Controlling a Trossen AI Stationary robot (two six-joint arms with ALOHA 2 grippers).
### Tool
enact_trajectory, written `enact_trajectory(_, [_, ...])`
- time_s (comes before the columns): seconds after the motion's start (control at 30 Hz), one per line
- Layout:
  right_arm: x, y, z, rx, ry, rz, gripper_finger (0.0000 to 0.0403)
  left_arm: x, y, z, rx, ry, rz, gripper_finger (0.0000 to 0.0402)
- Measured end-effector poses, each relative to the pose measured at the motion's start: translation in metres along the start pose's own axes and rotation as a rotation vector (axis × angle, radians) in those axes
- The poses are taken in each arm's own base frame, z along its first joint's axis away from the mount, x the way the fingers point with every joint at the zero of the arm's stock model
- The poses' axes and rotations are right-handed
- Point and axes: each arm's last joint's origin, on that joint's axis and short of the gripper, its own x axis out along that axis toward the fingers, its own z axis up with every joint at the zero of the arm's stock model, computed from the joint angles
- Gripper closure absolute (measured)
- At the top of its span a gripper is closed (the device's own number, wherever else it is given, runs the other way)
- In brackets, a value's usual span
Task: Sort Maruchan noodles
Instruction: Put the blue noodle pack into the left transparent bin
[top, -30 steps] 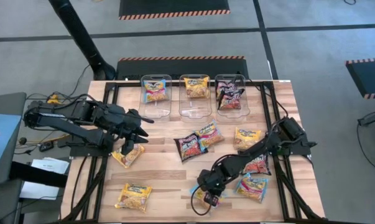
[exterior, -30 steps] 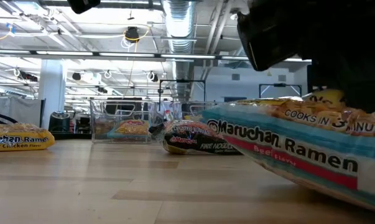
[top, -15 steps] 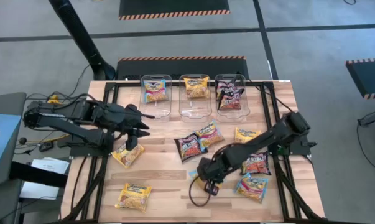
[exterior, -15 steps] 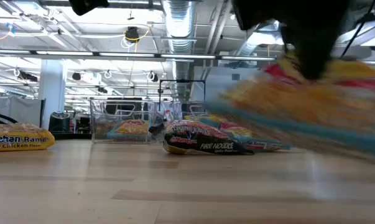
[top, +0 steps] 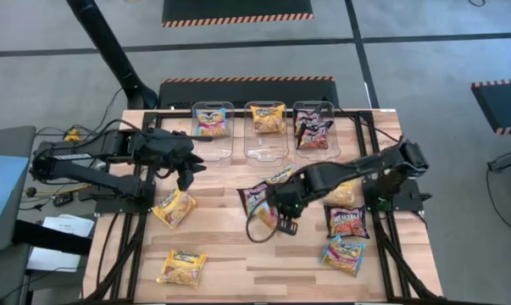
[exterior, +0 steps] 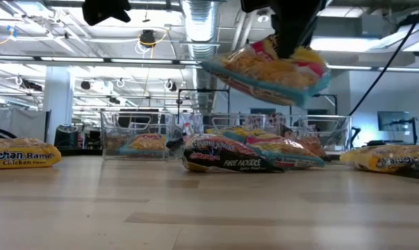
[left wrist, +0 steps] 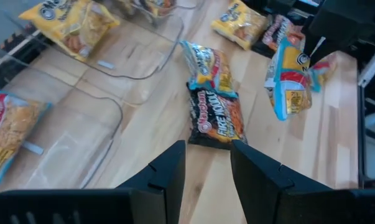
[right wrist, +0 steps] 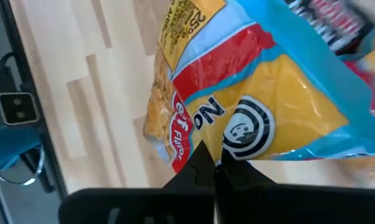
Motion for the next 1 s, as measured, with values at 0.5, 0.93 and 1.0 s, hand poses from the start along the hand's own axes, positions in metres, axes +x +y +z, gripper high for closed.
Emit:
enact_trajectory(0.5, [-0.026,-0.078,0.026,-0.212,-0.037,-0.081,0.0399,0.026,0.041,0.019,-0.225,-0.005,0.135,0.024])
enact_trajectory(0.93, [-0.038,-0.136,0.043,-0.44,-0.101,-0.156,0.0399,0.09,0.067,0.05,-0.349,-0.061,-0.077,0.0228])
enact_trajectory(1.0, [-0.04,-0.143,0.044,-0.471,-0.105,-0.182,0.0399,0.101,0.069,0.053,-0.348,-0.067,-0.1,0.0228])
